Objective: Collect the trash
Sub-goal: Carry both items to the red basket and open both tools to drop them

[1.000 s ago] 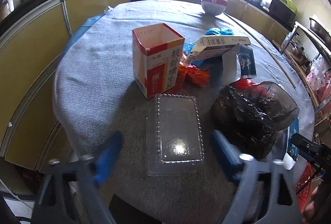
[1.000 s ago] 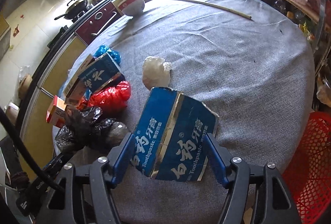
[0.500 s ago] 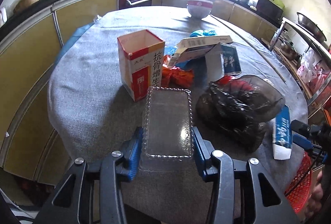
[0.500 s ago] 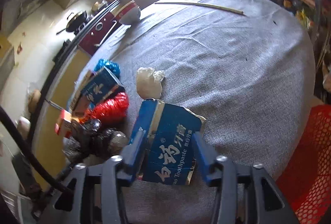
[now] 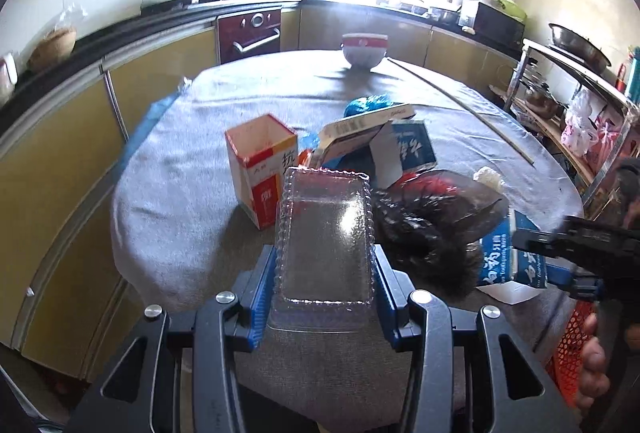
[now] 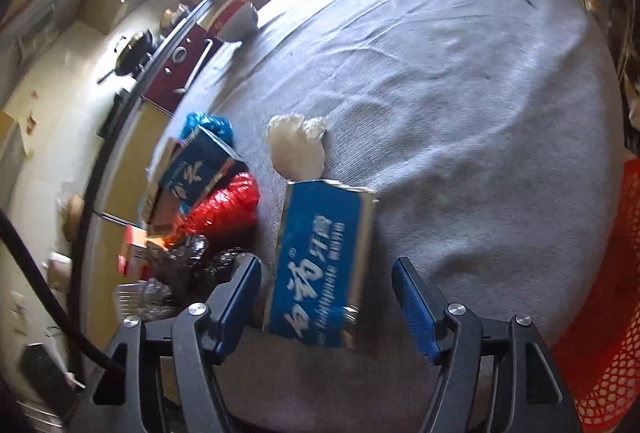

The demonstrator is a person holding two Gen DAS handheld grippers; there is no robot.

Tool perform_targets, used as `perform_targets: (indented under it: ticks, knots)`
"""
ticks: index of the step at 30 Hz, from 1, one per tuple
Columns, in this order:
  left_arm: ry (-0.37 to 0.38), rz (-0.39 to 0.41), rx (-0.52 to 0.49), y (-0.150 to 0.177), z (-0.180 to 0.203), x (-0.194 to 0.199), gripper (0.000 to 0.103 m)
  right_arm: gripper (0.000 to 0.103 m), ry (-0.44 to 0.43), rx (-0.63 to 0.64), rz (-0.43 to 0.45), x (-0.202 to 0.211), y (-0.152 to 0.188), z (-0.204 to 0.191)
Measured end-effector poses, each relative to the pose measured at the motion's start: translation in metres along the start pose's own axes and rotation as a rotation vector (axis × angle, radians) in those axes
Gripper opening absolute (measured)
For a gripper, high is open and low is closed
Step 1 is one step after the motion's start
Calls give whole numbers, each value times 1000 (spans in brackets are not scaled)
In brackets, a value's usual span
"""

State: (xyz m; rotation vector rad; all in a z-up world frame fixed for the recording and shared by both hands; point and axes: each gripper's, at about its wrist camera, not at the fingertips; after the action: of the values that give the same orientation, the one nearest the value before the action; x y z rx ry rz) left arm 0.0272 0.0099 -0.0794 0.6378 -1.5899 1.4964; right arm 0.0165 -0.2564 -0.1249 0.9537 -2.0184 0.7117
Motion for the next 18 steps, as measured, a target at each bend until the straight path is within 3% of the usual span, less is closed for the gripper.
perform_targets:
  ticks: [3, 5, 10, 13, 18]
  knots:
    - [-11, 19, -32, 1, 7, 7, 47, 71, 35, 24, 27, -9, -1, -8]
    - [-5, 29, -57, 2, 12, 11, 47, 53, 70, 71, 46, -11, 0, -13]
    - [43, 35, -145, 4, 39, 20, 47, 53, 37, 81, 68, -1, 3, 0]
    - [85, 28, -229, 5, 68, 24, 47, 53, 12, 103, 118, 26, 11, 18]
    - [223, -24, -414, 11, 141, 25, 48, 53, -45, 67, 185, 77, 31, 82]
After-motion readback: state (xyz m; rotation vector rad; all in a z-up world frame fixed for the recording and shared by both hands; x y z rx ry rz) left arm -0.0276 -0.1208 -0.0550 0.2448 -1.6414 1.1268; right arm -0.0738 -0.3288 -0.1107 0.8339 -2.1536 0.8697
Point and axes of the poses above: each gripper's, at about its wrist camera, not at the fingertips, and x roughly against the way its jaws point, z to its right, y to its underside, and after that the axes turned 13 degrees about -z, right-handed
